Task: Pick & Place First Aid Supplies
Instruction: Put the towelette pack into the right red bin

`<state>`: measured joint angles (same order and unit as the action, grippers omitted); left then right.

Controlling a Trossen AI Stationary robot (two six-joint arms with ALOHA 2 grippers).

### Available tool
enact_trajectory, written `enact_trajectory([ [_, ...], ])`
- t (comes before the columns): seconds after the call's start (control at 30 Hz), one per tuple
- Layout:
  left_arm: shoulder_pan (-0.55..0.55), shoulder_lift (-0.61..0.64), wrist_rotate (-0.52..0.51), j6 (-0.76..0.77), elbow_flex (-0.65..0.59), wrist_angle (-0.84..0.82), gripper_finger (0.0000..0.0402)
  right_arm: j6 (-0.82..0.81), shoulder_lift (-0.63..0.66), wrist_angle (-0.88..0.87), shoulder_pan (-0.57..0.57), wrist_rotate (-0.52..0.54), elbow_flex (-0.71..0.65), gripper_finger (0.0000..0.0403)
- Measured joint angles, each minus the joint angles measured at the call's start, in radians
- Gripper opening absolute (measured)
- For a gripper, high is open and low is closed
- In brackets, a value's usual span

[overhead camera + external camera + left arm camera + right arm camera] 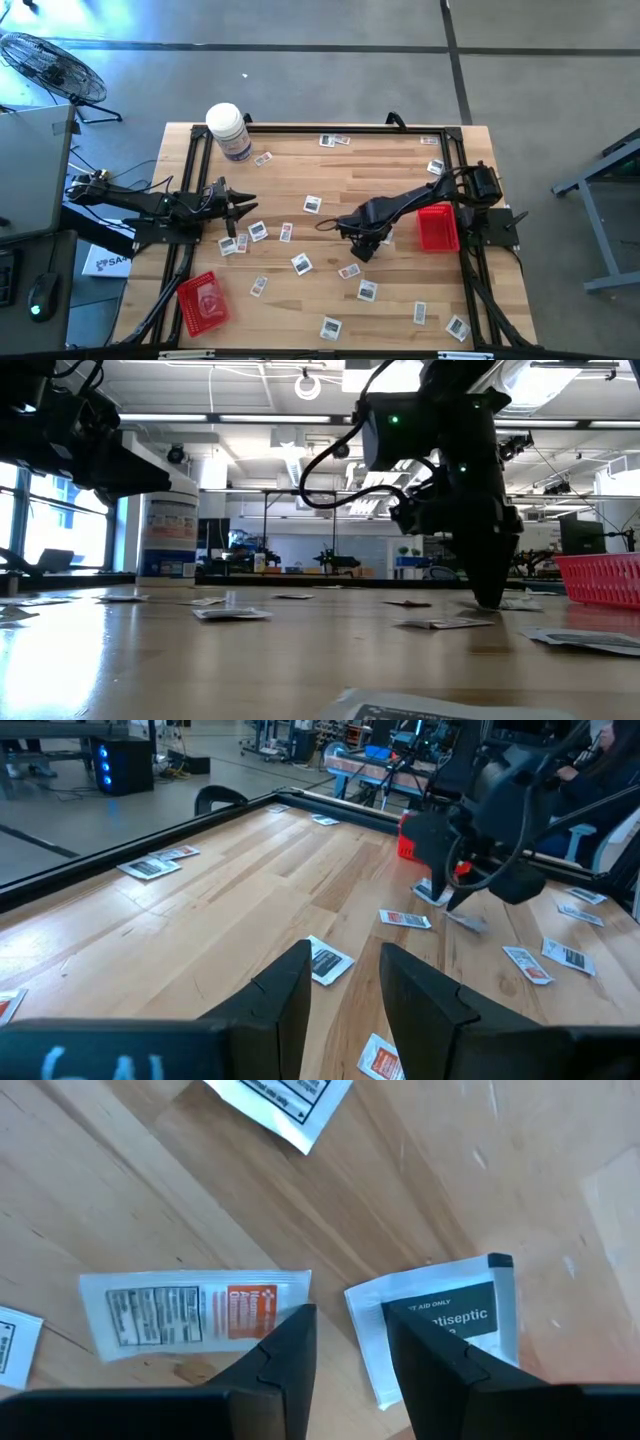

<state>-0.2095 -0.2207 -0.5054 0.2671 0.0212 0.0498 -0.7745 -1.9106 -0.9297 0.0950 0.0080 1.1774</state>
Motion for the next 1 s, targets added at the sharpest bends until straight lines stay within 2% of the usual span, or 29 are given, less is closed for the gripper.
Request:
enact_trajectory([
  [0.3,0.0,0.0,0.0,0.0,0.0,0.0,0.0119,0.0,0.0,0.003,0.001,0.025,-0.001,0.0108],
  [0.73,0.0,0.0,0.0,0.0,0.0,0.0,0.0119,-0.009,0.002,0.01,0.0,0.046,-0.002,0.0005],
  [1.0,0.0,0.0,0.0,0.0,0.0,0.0,0.0119,-0.039,0.052,-0.037,-0.005,0.106,-0.004,0.0001],
])
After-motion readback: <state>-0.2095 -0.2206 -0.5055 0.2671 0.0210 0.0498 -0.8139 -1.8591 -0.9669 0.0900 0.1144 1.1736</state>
